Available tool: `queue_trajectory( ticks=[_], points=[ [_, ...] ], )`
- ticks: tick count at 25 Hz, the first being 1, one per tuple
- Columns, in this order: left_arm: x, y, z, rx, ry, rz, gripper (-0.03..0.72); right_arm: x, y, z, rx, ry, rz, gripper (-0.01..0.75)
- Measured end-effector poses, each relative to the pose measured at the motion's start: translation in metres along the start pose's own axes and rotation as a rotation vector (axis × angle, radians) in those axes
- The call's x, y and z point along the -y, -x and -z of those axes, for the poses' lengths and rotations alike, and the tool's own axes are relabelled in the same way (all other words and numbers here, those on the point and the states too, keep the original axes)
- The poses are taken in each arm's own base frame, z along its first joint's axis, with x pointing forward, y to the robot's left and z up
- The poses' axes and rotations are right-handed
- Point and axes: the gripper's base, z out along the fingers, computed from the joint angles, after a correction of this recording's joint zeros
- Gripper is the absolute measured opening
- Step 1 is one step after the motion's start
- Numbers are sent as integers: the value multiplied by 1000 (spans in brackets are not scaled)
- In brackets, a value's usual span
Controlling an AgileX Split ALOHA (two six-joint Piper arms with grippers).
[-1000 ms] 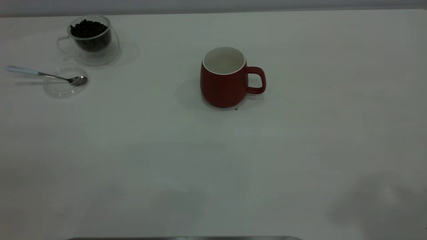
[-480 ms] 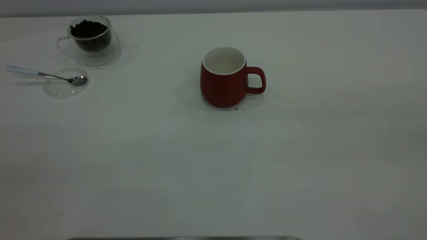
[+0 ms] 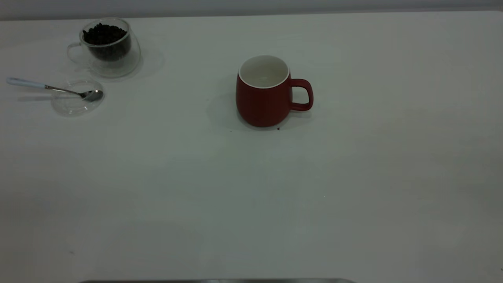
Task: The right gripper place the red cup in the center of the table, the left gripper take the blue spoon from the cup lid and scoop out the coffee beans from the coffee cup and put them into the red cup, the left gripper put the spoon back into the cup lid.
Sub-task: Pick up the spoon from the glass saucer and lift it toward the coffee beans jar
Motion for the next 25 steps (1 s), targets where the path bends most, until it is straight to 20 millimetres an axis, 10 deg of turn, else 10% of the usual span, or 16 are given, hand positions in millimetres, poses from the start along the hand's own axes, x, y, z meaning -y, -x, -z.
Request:
queue_trajectory(
  ticks=[12,25],
  points=[
    [0,0,0,0,0,-2,518,1,-5,-2,20,-40,-17,489],
    [0,0,0,0,0,-2,518,-3,-25,21,205,-490,-332,418]
  ],
)
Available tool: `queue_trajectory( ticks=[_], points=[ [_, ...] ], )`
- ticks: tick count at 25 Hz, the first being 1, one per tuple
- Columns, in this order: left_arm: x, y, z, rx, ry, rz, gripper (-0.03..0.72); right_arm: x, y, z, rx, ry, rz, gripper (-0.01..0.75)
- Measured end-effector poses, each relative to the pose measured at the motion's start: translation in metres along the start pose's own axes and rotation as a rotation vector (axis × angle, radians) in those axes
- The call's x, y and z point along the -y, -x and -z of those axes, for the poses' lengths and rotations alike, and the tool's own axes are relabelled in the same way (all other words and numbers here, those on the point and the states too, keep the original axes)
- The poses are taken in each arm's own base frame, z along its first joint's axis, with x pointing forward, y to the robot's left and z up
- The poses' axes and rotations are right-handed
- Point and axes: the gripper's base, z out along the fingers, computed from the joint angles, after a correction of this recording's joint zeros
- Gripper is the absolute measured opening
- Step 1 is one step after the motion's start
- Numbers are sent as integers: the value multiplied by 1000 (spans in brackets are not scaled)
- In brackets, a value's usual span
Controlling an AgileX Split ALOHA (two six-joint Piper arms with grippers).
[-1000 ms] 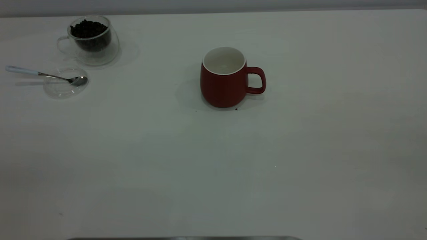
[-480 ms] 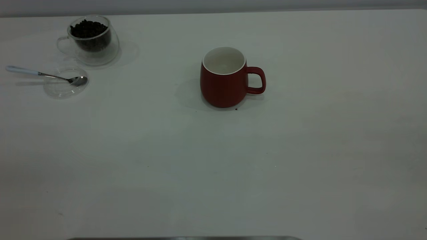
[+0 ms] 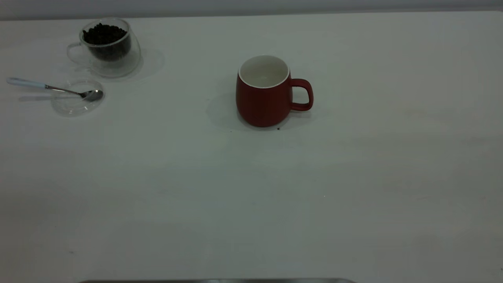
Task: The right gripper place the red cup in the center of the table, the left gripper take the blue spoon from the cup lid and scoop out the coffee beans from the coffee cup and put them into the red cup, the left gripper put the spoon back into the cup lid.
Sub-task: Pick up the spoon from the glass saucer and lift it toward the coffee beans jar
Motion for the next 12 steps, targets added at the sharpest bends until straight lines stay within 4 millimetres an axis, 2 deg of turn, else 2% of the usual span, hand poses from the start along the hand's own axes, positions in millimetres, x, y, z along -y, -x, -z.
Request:
queue_trajectory(
  ticks=[5,12],
  points=[
    [0,0,0,0,0,0,518,0,0,0,-6,-73,-47,399],
    [0,0,0,0,0,0,518,0,0,0,-6,-83,-53,385]
  ],
)
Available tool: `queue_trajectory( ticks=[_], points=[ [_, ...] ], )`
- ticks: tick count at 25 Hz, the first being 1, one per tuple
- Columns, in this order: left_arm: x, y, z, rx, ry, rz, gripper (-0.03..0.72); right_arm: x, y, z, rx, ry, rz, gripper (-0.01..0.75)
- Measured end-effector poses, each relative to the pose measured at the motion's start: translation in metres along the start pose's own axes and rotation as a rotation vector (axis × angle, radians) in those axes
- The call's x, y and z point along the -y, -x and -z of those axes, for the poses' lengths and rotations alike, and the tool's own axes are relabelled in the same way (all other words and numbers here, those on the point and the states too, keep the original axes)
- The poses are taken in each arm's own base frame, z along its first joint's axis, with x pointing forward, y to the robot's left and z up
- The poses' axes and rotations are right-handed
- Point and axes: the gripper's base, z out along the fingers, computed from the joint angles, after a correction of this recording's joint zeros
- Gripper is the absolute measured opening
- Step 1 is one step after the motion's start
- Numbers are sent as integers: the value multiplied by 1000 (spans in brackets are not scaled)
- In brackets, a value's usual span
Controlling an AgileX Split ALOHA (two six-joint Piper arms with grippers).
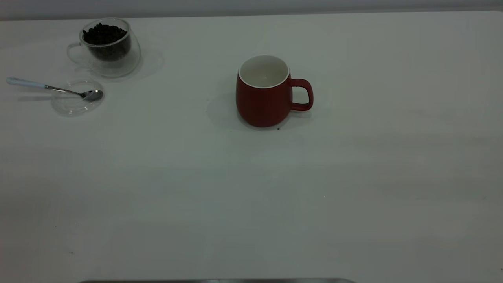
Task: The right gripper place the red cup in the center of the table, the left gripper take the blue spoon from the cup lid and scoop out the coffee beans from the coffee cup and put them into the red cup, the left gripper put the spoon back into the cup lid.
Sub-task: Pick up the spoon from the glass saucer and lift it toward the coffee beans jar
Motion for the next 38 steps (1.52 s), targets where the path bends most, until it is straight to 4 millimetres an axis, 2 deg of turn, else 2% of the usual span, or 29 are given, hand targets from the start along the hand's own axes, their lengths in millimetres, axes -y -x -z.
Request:
queue_trajectory(
  ticks=[18,21,27,30,34,38],
  points=[
    [0,0,0,0,0,8,518,0,0,0,0,0,0,385],
    [0,7,5,17,0,75,518,0,0,0,0,0,0,385],
    [6,59,22,9,-77,95,522,0,0,0,0,0,0,384],
    [14,90,16,-53,-166,71,552,0,0,0,0,0,0,384],
    [22,125,-9,-176,-263,46,590,0,0,0,0,0,0,384],
    [23,154,-49,-307,-273,50,595,0,0,0,0,-1,0,384]
  ],
)
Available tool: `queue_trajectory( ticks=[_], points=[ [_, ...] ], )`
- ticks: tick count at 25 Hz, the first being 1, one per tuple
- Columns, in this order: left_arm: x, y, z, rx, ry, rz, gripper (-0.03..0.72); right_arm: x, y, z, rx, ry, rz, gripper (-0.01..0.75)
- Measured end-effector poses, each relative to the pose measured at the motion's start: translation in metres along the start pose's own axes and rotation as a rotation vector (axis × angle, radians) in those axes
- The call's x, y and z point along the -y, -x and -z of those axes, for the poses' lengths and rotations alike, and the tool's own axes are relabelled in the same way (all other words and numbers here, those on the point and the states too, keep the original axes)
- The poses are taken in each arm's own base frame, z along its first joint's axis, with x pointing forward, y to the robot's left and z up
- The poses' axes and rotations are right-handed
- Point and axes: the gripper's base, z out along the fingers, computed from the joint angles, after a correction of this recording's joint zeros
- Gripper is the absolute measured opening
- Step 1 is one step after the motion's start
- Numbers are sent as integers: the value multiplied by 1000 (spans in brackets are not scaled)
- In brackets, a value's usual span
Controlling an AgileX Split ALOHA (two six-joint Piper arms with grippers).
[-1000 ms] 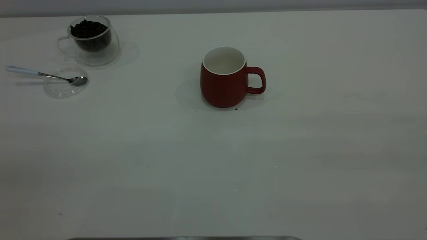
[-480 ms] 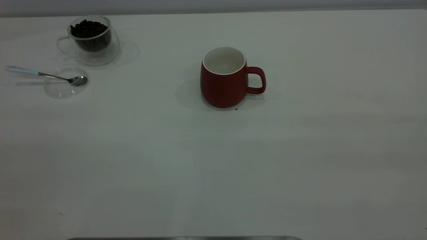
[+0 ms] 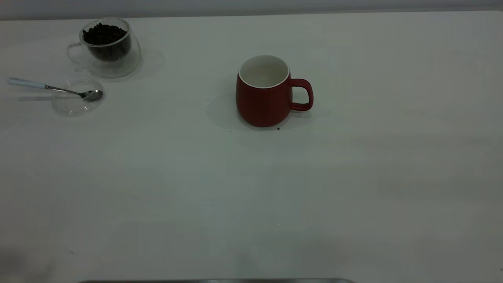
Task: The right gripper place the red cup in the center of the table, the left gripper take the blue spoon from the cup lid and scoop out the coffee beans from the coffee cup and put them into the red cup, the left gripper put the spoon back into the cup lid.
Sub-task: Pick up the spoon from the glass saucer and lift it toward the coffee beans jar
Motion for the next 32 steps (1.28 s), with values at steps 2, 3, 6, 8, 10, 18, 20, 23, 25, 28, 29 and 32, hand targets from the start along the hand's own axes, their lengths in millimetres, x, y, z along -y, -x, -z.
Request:
queue_trajectory(
  ticks=[2,3,6,8,10,18,20,23,25,28,29,32],
  points=[
    [-5,19,-18,-74,1,20,584,0,0,0,0,0,0,384],
    [-7,28,-25,-99,1,24,579,0,0,0,0,0,0,384],
    [-18,61,-56,-193,20,40,564,0,0,0,0,0,0,384],
    [-30,82,-72,-225,38,60,560,0,0,0,0,0,0,384],
    [-44,101,-87,-249,54,87,560,0,0,0,0,0,0,384],
    [-120,149,-129,-297,25,190,560,0,0,0,0,0,0,384],
    [-142,153,-142,-314,-43,221,560,0,0,0,0,0,0,384],
    [-174,159,-160,-292,-168,263,560,0,0,0,0,0,0,384],
    [-198,161,-171,-259,-209,289,560,0,0,0,0,0,0,384],
    [-233,154,-191,-253,-234,317,560,0,0,0,0,0,0,384],
    [-244,151,-198,-255,-240,321,560,0,0,0,0,0,0,384],
    [-273,141,-222,-268,-255,327,560,0,0,0,0,0,0,384]
  ],
)
